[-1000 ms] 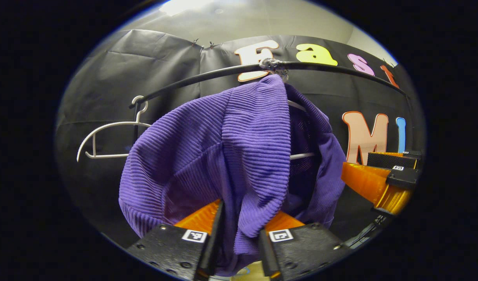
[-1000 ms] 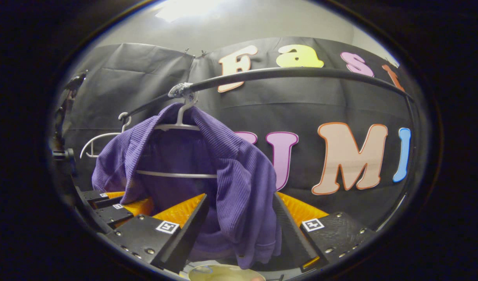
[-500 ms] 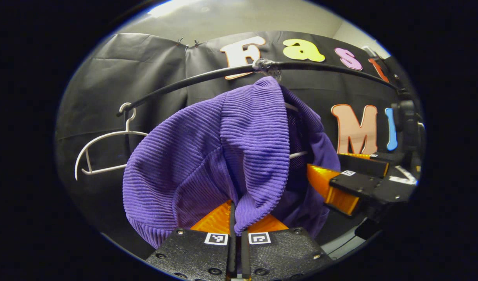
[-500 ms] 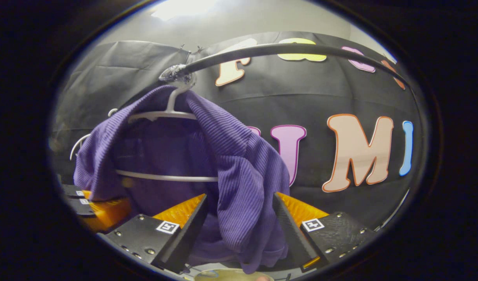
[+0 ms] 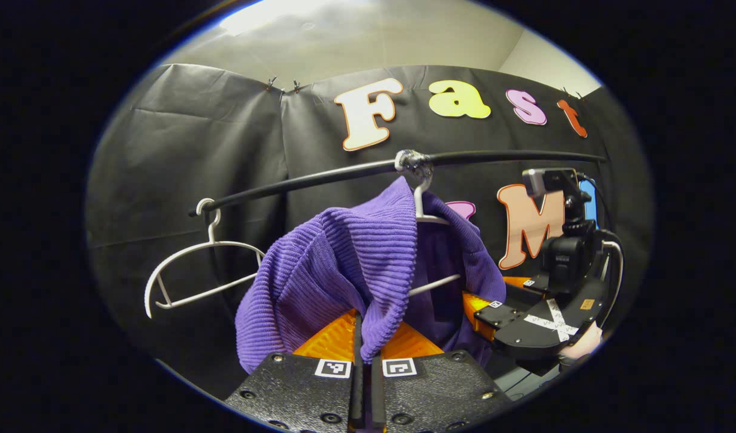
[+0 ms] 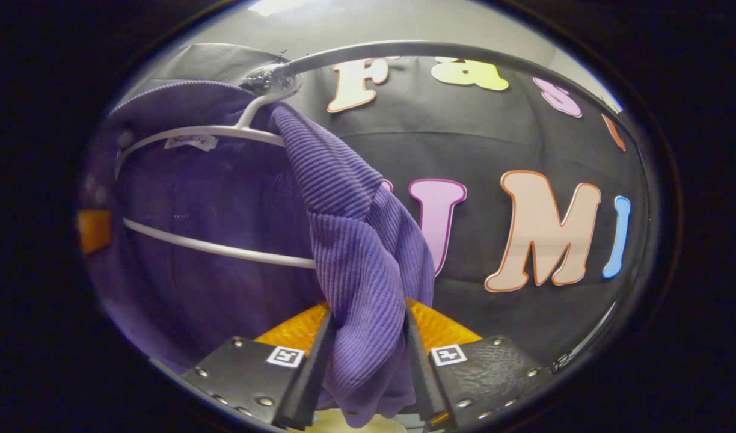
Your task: Grasp the clothes on the hanger with both hands and then place them into the laundry hamper below.
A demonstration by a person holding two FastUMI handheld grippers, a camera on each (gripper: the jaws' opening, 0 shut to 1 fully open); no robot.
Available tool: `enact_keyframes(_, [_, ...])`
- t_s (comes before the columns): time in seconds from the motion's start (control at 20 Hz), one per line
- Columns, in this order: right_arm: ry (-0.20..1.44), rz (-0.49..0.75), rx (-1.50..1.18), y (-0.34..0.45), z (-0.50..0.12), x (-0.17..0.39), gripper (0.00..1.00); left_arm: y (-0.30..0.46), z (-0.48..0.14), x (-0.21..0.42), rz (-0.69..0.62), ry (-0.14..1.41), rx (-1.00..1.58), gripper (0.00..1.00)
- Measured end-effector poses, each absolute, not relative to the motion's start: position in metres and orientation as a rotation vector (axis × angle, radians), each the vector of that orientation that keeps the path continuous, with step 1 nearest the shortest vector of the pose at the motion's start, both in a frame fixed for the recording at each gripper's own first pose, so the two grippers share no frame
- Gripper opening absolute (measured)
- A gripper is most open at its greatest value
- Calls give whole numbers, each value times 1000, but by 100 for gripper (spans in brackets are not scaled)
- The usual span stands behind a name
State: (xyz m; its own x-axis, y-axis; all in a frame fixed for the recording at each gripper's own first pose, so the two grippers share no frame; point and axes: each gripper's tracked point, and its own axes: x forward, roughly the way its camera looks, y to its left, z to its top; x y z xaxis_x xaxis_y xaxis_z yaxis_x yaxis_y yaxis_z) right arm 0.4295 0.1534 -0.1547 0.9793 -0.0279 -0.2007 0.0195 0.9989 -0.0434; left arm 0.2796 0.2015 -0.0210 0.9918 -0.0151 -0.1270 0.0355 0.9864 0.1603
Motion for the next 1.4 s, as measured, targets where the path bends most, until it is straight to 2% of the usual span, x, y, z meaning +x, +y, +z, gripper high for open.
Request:
enact_keyframes(0.1, [215,-39,-34,148,-158,430,52,209,-11,277,-17,125,170,7])
enact_keyframes(0.2, [234,-77,-33,137,-156,424,30,219,-5,274,-2,129,174,7])
enact_keyframes(0.25, [239,-91,-20,133,-158,426,17,224,-2,274,4,128,170,2])
enact_keyframes(0.3, [240,-102,-14,130,-156,426,9,228,0,272,14,128,166,5])
enact_keyframes(0.5, [187,-164,-34,107,-131,432,10,250,9,273,52,130,184,7])
enact_keyframes(0.55, [174,-175,-45,102,-126,434,10,254,11,273,58,131,186,2])
enact_keyframes(0.6, [161,-188,-54,97,-120,437,10,258,13,273,64,132,186,7])
enact_keyframes(0.7, [122,-219,-74,85,-106,443,10,267,20,274,73,127,187,7])
enact_keyframes(0.8, [96,-235,-78,78,-94,450,10,274,26,275,79,127,177,3])
enact_keyframes(0.85, [86,-240,-79,75,-90,454,10,278,29,276,81,129,172,2])
enact_keyframes(0.9, [80,-243,-81,73,-87,458,9,283,33,276,82,130,166,7])
enact_keyframes(1.05, [64,-247,-95,70,-85,468,10,297,43,277,92,133,127,3])
enact_keyframes(1.4, [34,-241,-102,73,-79,483,10,331,48,288,121,139,114,5])
